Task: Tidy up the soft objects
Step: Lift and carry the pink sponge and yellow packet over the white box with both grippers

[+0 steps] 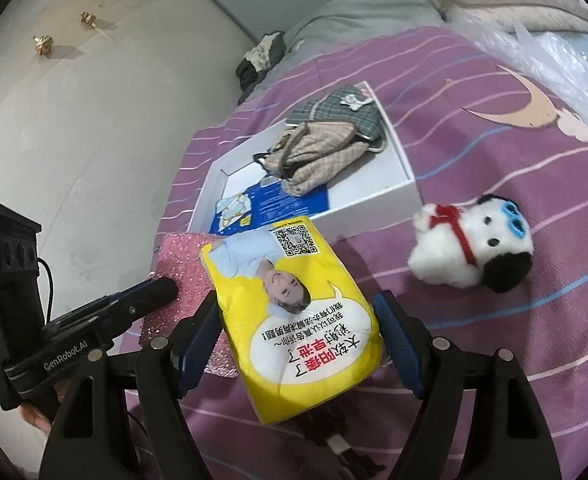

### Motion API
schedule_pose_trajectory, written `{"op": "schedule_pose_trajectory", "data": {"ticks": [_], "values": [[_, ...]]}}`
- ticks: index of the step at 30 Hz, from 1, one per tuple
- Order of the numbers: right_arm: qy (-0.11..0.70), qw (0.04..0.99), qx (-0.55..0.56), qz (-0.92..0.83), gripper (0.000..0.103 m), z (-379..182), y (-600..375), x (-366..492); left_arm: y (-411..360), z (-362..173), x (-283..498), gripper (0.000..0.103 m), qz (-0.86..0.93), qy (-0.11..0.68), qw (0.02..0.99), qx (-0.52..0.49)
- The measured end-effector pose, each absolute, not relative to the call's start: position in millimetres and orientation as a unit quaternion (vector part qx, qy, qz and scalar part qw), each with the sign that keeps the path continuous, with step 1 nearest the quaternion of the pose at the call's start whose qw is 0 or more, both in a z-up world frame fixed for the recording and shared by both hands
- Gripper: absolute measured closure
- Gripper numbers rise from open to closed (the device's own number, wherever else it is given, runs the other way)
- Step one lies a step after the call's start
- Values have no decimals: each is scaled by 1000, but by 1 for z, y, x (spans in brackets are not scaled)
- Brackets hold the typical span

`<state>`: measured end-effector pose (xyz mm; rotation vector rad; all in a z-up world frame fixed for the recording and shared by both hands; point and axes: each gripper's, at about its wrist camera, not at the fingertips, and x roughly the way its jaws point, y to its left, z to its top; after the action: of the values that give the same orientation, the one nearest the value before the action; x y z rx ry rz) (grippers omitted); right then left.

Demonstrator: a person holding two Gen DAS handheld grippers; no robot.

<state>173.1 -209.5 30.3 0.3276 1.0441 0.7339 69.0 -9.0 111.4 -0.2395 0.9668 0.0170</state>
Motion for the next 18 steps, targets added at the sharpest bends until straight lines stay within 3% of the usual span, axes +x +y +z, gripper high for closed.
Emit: {"op": "schedule_pose_trajectory", "data": {"ticks": [10,18], "values": [[455,825,50,330,27,51,-191,188,24,122,81,88,-17,428,885,-181],[431,818,-77,374,26,64,-160,225,42,121,108,88,-7,420,891,-173]]}}
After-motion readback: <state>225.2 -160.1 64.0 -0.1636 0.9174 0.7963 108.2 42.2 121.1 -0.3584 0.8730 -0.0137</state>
